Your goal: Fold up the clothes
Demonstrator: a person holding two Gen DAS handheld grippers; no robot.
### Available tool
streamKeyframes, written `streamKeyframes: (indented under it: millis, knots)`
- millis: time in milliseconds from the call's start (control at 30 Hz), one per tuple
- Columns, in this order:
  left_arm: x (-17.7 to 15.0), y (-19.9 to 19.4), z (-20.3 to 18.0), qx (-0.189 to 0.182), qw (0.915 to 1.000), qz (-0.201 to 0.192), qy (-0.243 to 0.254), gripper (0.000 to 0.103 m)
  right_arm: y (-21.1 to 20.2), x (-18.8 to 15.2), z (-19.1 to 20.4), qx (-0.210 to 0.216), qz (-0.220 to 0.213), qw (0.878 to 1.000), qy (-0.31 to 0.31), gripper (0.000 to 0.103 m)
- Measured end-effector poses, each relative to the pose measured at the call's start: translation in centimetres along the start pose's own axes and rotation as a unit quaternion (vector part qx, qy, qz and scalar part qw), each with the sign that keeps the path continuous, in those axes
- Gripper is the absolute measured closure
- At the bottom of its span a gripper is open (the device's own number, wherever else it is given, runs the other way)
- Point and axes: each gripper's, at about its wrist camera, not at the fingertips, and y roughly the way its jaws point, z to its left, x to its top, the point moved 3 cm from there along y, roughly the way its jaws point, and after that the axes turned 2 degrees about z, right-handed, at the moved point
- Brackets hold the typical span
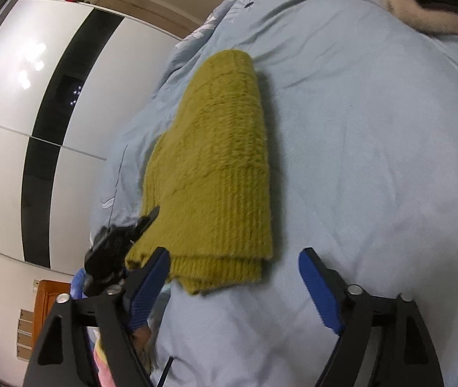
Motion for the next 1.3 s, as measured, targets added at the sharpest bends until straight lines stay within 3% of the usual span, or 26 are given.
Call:
streamKeyframes:
  millis: [233, 367, 600, 667, 800, 933, 1100, 1300]
  knots:
    - [0.1, 0.3, -0.2, 0.0, 1.0, 0.003, 0.006, 0.07, 3.4, 1.3, 0.1, 0.007, 0.024, 1.0, 0.009, 0.017]
    - [0.1, 0.4, -0.4, 0.0, 1.0, 0.004, 0.009, 0.07, 3.6, 1.1, 0.1, 0.035, 0.022, 0.999, 0.011, 0.019]
    - [-0.3, 0.5, -1.6, 0.027, 0.9993, -0.002, 0.028, 0.069, 3.0, 0.7, 0.1, 0.062, 0.011, 0.998, 0.023, 0.071]
    - [-0.6, 0.8, -3.0, 0.048, 0.9976, -0.004, 0.051, 0.069, 2.0, 1.2, 0.5, 0.068, 0.003, 0.998, 0.014, 0.074]
    - [-2.0, 1.7, -5.9, 0.081, 0.9918, 0.002, 0.099, 0.069, -1.0, 2.8, 1.4, 0.066, -0.013, 0.998, -0.021, 0.075]
    - [-5.5, 3.9, -8.2, 0.076, 0.987, 0.036, 0.137, 0.069, -4.8, 5.5, 1.4, 0.046, -0.029, 0.997, -0.048, 0.075]
    - [-9.6, 8.1, -11.5, 0.09, 0.9728, 0.069, 0.202, 0.068, -8.4, 8.1, 1.2, 0.003, -0.034, 0.997, -0.075, 0.075]
    - [-12.6, 13.6, -11.4, 0.087, 0.97, 0.131, 0.186, 0.067, -10.4, 11.9, -2.4, -0.034, -0.041, 0.997, -0.06, 0.075]
